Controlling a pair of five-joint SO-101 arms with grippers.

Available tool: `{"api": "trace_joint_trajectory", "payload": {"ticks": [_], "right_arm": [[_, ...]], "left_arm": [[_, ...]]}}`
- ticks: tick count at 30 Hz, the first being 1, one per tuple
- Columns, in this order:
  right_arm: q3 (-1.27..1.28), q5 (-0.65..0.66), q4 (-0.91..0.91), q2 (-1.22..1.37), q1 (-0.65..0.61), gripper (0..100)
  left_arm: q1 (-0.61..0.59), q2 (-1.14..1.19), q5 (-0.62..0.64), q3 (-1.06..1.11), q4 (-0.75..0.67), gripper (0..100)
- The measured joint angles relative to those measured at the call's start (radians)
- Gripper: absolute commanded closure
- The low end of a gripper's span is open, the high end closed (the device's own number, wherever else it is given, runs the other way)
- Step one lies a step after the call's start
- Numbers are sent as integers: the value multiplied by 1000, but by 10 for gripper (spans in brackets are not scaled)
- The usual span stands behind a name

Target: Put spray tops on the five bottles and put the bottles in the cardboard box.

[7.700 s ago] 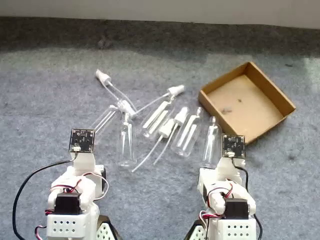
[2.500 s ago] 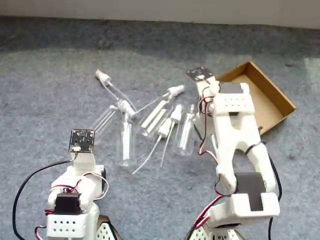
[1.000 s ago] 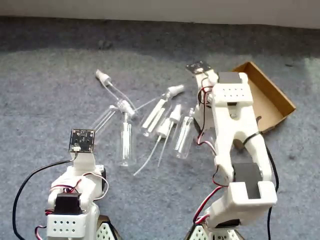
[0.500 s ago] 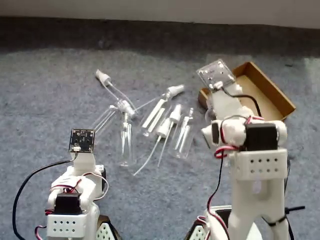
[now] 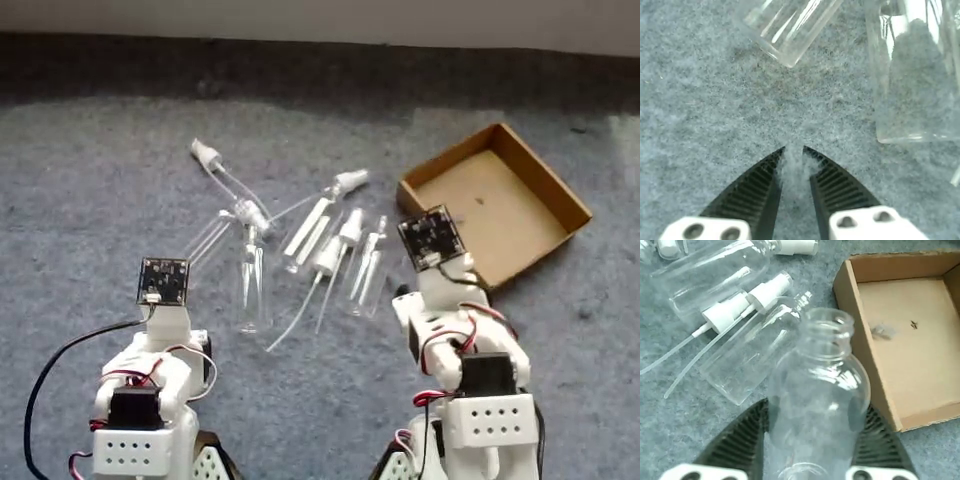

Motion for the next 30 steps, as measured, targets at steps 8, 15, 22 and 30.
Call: {"api": "trace_joint_trajectory", "payload": {"ticks": [8,15,22,30], "right_arm": [[178,-107,-192,-12,-66,871],[279,-110,-316,-17,-124,871],[345,-262,-414,-17,-130,871],[359,-328,-442,-18,-133,871]], "left_arm": [[0,0,0,0,0,995],[0,0,0,0,0,995],[43,0,0,0,0,995],[49,0,0,0,0,995]]}}
